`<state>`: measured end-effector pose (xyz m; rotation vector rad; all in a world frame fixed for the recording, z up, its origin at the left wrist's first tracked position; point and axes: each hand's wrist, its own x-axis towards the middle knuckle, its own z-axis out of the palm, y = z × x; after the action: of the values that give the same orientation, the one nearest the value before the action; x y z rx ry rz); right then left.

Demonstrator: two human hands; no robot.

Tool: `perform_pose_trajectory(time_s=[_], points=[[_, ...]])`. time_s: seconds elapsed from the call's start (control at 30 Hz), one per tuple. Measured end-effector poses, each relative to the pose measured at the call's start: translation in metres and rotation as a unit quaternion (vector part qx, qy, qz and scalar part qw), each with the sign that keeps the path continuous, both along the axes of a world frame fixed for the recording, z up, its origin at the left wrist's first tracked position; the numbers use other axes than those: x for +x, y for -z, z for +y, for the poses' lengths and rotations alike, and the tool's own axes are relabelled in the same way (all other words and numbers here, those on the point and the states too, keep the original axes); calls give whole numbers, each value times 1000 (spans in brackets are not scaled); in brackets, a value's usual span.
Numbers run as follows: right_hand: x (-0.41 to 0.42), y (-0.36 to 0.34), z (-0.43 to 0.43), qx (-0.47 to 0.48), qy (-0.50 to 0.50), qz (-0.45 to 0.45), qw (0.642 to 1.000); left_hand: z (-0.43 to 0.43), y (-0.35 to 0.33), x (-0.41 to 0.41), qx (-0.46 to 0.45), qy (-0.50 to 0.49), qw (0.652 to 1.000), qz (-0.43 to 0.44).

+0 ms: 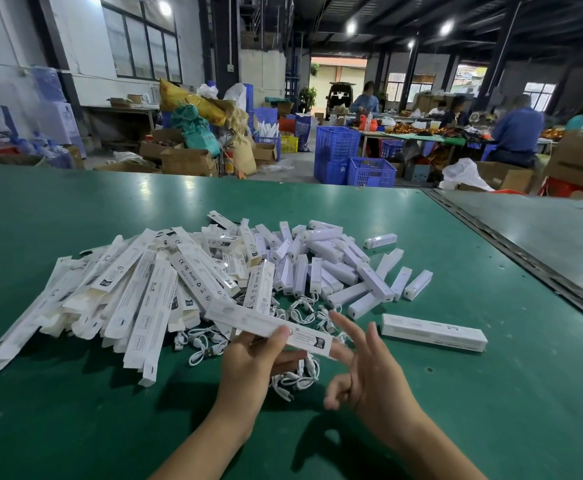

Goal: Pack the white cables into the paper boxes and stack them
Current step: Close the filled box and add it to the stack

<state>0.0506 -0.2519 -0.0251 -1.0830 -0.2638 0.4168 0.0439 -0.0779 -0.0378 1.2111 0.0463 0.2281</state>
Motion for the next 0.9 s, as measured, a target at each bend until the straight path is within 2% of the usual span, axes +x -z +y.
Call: perform_pose_trajectory(time_s=[0.07,0.1,0.17,0.23,0.3,0.37,0.47,0.57,0.63,0.73,0.77,0.87,0.9], points=[[2,4,0,-63,139,-39,988,3,-1,3,-15,-28,999,7],[4,8,-1,-116,207,-78,968,6,0,4,-22,-48,999,10],[8,14,-3,-277,266,-193,903,11,0,8,-31,-83,996,13],[9,19,-3,-435,209,-311,819,15,0,10,-36,-101,994,17],[12,27,-1,-510,128,-380,761,15,-1,11,-36,-106,994,20],[14,32,-1,-539,96,-408,730,15,-1,10,-36,-106,993,24],[17,32,-4,-567,101,-418,703,15,-1,10,-37,-104,993,31],[17,29,-5,-597,94,-453,655,15,-2,9,-35,-102,994,30],[15,28,-6,-587,101,-463,657,15,-3,8,-36,-103,994,27],[12,25,-5,-533,126,-431,717,16,-5,8,-39,-105,993,27],[11,23,-5,-526,129,-420,728,16,-5,8,-40,-105,993,29],[10,21,-7,-545,121,-386,734,16,-6,7,-40,-104,993,32],[10,22,-8,-564,113,-377,726,16,-7,7,-40,-104,993,33]])
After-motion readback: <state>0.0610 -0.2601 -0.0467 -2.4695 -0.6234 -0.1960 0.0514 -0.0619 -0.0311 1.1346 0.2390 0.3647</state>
